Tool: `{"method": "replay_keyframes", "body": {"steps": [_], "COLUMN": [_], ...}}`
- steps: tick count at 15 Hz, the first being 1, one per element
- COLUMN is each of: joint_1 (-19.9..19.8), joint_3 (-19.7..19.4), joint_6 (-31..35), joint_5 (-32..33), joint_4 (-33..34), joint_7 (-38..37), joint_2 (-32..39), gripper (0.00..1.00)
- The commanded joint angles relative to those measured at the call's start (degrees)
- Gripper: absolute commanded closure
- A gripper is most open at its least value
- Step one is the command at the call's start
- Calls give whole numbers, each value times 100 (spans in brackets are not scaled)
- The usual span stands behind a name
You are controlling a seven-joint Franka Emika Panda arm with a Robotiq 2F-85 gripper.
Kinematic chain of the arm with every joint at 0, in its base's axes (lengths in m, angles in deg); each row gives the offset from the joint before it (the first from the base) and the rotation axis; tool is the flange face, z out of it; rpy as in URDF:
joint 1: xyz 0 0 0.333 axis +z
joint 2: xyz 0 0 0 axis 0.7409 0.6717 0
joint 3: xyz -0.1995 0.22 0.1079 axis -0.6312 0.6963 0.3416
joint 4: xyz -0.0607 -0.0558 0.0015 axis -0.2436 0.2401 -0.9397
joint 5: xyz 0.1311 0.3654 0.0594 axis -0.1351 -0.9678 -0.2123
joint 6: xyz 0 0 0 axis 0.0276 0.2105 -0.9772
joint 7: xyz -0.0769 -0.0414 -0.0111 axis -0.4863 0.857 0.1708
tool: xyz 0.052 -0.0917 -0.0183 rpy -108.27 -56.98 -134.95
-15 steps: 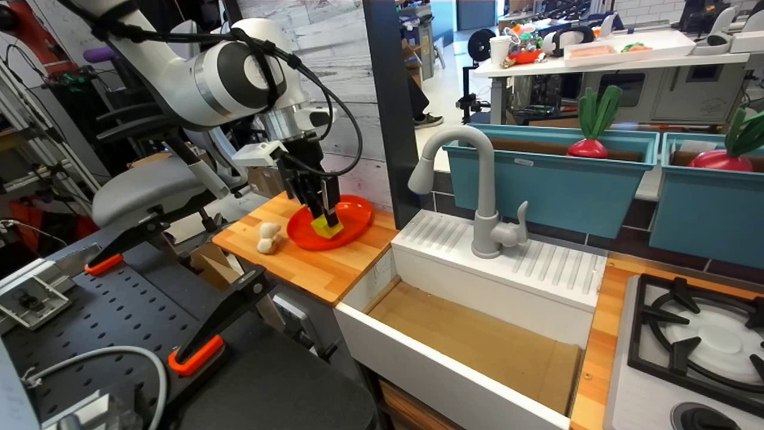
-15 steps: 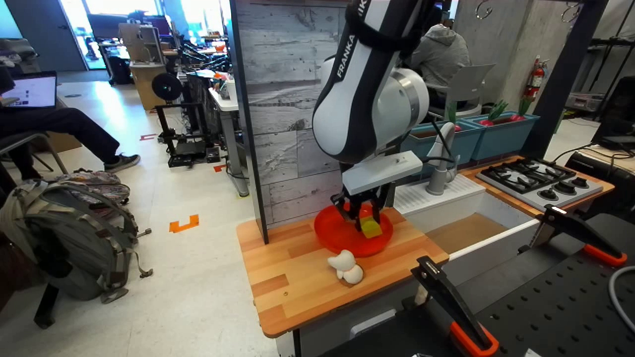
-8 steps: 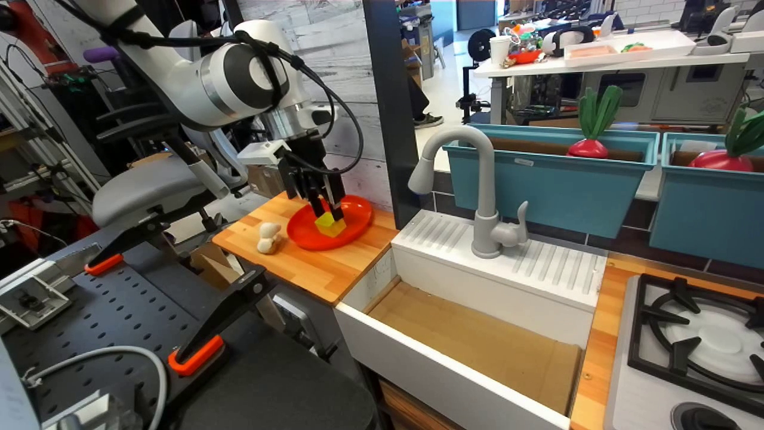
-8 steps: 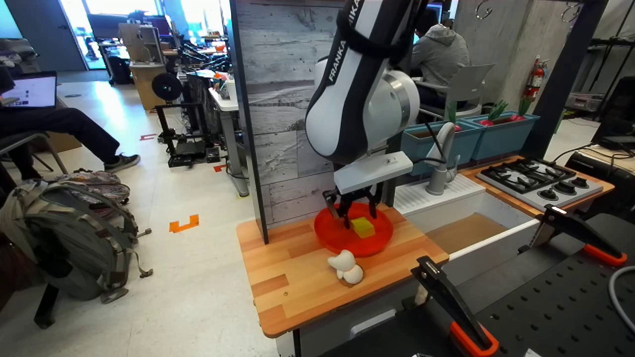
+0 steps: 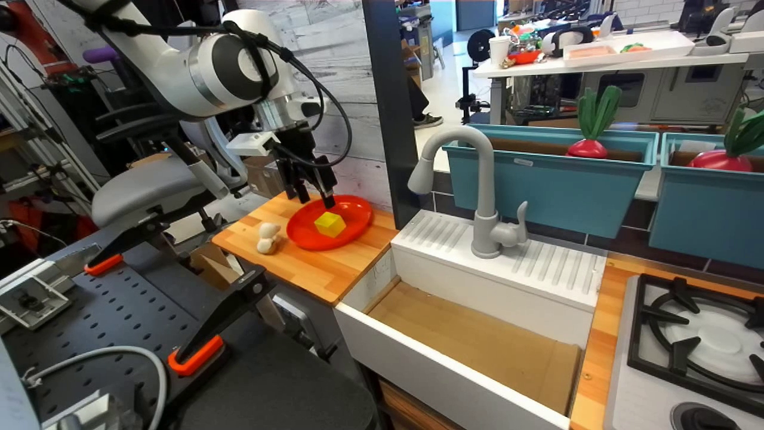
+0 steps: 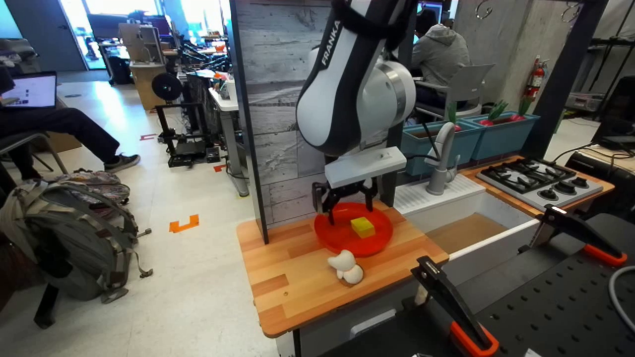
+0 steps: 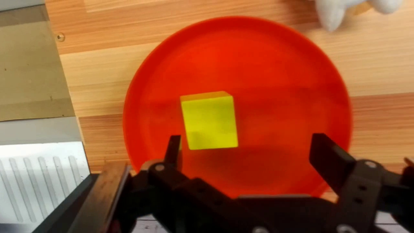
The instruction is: Put the yellow block on the orange plate.
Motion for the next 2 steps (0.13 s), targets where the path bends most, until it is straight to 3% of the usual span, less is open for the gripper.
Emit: {"method": "replay_keyframes", "body": {"steps": [1,2], "joint_1": [15,27], "joint_3": [37,36], "joint_6": [-16,-25], "joint_5": [-3,-1], "joint_4": [-40,-41], "joint_7": [2,-5], "joint_2": [-67,-74], "gripper": [0,0]}}
